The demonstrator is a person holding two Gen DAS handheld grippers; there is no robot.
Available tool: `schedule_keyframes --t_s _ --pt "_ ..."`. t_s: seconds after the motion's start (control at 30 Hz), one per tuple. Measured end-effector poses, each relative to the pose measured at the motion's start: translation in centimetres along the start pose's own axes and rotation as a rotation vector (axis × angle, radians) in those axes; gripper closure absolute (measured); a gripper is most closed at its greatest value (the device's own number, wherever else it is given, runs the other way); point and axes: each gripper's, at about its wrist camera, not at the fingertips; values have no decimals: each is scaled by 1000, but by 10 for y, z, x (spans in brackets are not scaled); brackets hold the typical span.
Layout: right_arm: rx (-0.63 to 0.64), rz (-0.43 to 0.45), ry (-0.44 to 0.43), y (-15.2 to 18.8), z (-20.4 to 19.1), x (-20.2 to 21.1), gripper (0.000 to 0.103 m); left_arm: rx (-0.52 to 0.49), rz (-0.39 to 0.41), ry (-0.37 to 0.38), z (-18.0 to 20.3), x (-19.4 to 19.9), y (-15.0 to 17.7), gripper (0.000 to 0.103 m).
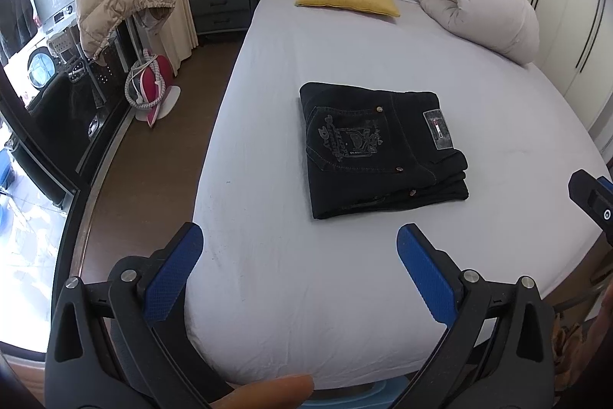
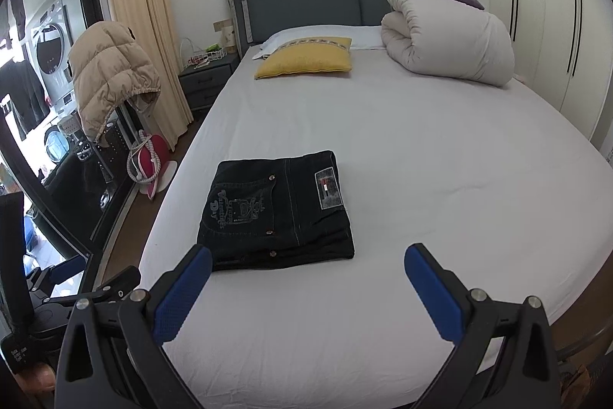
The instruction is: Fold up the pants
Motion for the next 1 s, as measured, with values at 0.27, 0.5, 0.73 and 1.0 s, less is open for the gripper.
schedule_keyframes --t_s 0.27,0.5,0.73,1.0 --pt "6 -17 -5 1 -2 -6 0 5 -4 -3 -1 -4 1 0" --pt "7 -19 -6 4 -3 -8 0 7 -10 -2 -2 -6 3 0" --pt "16 -22 -12 7 -6 -8 0 16 -13 -4 -3 -7 3 0" --pt "20 -25 -15 7 -7 -10 0 20 -14 -2 -3 -8 4 0"
Point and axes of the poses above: each gripper's, at about its wrist camera, not at the fingertips, and x roughly against the way its jaws point, z to its right, y to its underside, and after that the axes turned 2 degrees about -x, right-handed
